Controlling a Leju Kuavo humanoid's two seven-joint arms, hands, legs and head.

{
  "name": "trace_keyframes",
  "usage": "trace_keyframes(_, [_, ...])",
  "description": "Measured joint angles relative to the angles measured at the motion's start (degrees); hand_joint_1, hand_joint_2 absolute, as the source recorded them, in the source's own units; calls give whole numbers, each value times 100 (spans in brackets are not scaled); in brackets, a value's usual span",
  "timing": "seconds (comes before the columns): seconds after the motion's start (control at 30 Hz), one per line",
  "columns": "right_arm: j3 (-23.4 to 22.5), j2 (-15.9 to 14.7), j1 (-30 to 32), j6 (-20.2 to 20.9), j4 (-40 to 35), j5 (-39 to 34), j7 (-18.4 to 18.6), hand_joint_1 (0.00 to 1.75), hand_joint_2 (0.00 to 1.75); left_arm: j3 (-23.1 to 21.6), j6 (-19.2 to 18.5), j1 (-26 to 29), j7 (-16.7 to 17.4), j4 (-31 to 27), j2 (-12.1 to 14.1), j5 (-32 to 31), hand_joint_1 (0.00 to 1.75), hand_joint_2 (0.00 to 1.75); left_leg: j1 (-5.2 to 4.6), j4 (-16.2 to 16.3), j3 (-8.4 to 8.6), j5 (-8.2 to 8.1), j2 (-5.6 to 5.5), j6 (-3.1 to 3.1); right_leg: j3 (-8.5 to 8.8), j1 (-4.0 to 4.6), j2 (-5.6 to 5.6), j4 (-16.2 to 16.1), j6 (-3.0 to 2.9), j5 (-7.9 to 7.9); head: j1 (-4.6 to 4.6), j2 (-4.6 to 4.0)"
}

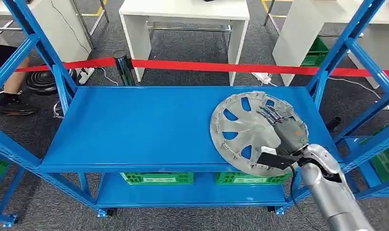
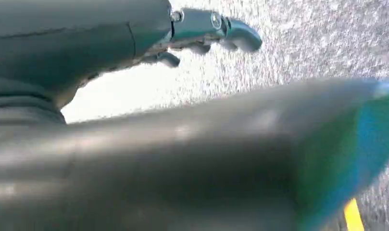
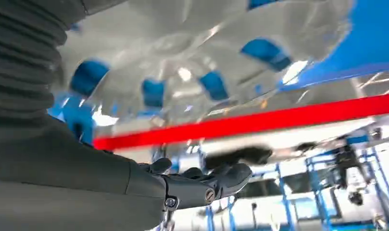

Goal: Take the parts from the cabinet and place them on the table.

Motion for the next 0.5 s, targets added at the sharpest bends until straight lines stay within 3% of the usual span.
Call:
trace_keyframes(0.1, [39,17,-89,218,142,-54,44,0,175,2,153,0,138,0,0,-26,0,0,0,-9,10,1,0,-1,5,0,0,0,1,1,0,0])
trace_keyframes(0.23, [129,35,-219,61,393,24,61,0,175,7,500,-1,203,0,-4,-13,0,0,-30,2,11,-17,-1,21,7,-24,1,-13,31,-2,-2,0])
trace_keyframes(0.4, [184,46,-267,-140,577,68,96,0,175,33,538,-8,184,0,-17,22,0,0,-42,-38,24,-15,-1,78,20,-46,6,-42,99,-1,-4,0])
trace_keyframes(0.43, [192,44,-253,-182,581,66,103,0,175,33,538,-9,173,0,-31,24,0,0,15,-131,73,17,15,106,28,-57,-10,-1,106,-66,0,0])
trace_keyframes(0.47, [205,44,-259,-228,594,68,103,0,175,35,538,-14,140,0,-31,24,0,0,16,-165,102,21,23,121,-77,-53,-32,224,119,-191,4,0])
trace_keyframes(0.5, [208,41,-257,-265,599,68,129,0,175,35,538,-19,120,0,-35,26,0,0,20,-168,103,22,40,126,-311,-55,-34,645,138,-403,9,0])
